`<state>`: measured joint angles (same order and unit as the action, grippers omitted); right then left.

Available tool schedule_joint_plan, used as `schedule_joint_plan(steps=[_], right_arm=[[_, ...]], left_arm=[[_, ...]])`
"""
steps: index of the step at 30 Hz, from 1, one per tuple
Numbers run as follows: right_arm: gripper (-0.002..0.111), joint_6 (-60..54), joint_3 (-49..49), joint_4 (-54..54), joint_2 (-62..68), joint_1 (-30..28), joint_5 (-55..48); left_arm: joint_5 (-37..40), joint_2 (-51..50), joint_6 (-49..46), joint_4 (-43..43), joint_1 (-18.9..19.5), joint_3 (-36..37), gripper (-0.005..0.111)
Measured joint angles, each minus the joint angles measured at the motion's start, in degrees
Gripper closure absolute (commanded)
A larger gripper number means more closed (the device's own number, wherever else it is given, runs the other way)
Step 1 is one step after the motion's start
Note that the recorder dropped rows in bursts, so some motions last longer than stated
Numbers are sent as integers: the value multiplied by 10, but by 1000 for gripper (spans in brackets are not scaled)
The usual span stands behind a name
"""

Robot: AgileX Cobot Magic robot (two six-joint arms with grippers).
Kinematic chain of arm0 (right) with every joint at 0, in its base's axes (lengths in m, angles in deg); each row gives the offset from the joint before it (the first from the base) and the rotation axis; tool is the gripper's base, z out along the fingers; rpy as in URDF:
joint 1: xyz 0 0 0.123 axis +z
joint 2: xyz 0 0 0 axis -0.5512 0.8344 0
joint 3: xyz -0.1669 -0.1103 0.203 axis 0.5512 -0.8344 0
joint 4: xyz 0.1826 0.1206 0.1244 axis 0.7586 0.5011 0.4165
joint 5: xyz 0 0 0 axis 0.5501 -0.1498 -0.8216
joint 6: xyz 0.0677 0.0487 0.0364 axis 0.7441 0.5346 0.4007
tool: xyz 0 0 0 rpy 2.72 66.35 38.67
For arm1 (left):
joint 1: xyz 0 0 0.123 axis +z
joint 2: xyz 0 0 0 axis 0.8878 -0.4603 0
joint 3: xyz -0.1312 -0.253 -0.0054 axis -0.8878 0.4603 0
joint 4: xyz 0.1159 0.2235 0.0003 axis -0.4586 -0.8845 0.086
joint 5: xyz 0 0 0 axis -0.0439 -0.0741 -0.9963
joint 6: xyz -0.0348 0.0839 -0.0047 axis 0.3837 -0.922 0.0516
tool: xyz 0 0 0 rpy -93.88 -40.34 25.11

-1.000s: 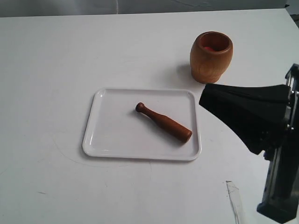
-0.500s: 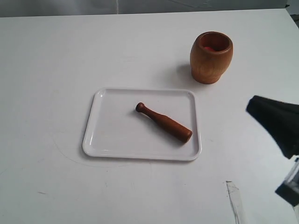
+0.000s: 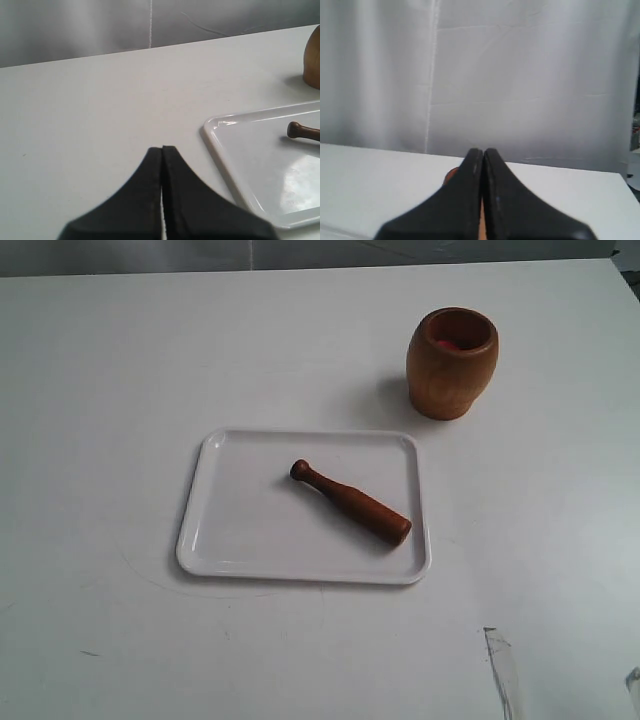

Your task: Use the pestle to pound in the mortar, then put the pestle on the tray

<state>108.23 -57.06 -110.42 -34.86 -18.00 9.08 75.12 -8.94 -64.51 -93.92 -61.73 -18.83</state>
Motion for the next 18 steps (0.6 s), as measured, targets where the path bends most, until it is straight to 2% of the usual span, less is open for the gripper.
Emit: schedule_joint_plan(steps=[5, 14, 16, 18], right_arm=[[108, 15, 0, 14, -21, -40, -12], [108, 57, 0, 30, -21, -41, -15], [108, 39, 0, 44, -21, -41, -19], [108, -33, 0, 101, -21, -41, -35]], left_arm=[[0, 0, 0, 0, 0, 0, 107], [0, 0, 0, 0, 0, 0, 107], [0, 0, 0, 0, 0, 0, 107], [0, 0, 0, 0, 0, 0, 107]])
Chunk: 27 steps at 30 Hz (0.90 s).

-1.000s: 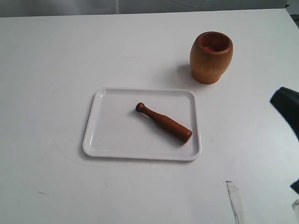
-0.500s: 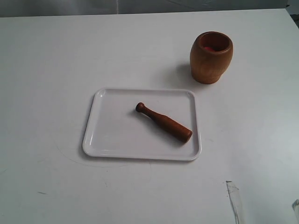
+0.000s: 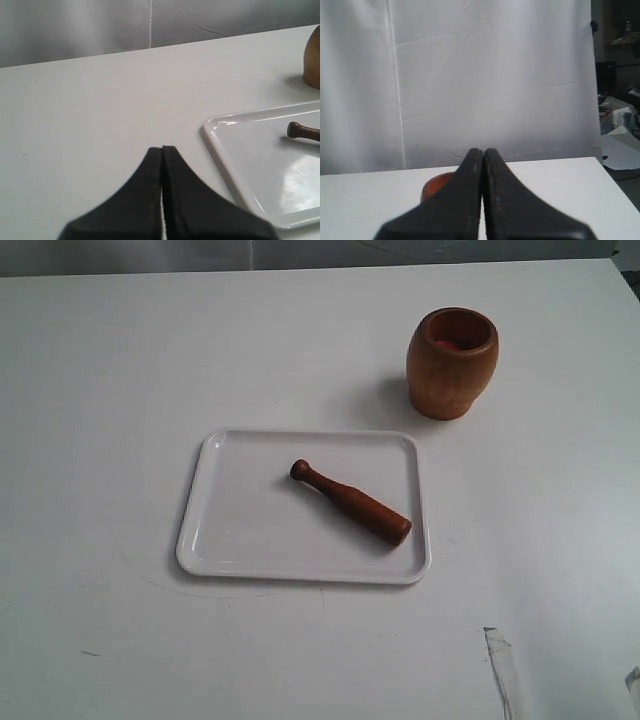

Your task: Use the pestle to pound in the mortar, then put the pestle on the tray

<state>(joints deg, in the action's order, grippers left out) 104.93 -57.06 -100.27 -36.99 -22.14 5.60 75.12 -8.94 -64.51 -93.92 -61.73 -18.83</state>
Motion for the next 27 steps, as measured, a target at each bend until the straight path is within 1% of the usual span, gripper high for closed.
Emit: schedule_joint_plan(steps=[1, 2, 5, 6, 8, 10, 16, 27], right_arm=[[108, -42, 0, 33, 0, 0, -9], [108, -117, 0, 90, 0, 0, -26], [108, -292, 0, 209, 0, 0, -67], [108, -333, 0, 233, 0, 0, -79], [108, -378, 0, 256, 0, -3, -92], [108, -389, 0, 262, 0, -9, -96], [108, -392, 0, 266, 0, -53, -98], [108, -392, 0, 267, 0, -56, -114]], left_arm=[[0, 0, 0, 0, 0, 0, 107], [0, 0, 0, 0, 0, 0, 107], [0, 0, 0, 0, 0, 0, 107], [0, 0, 0, 0, 0, 0, 107], [0, 0, 0, 0, 0, 0, 107], [0, 0, 0, 0, 0, 0, 107], [0, 0, 0, 0, 0, 0, 107], [0, 0, 0, 0, 0, 0, 107]])
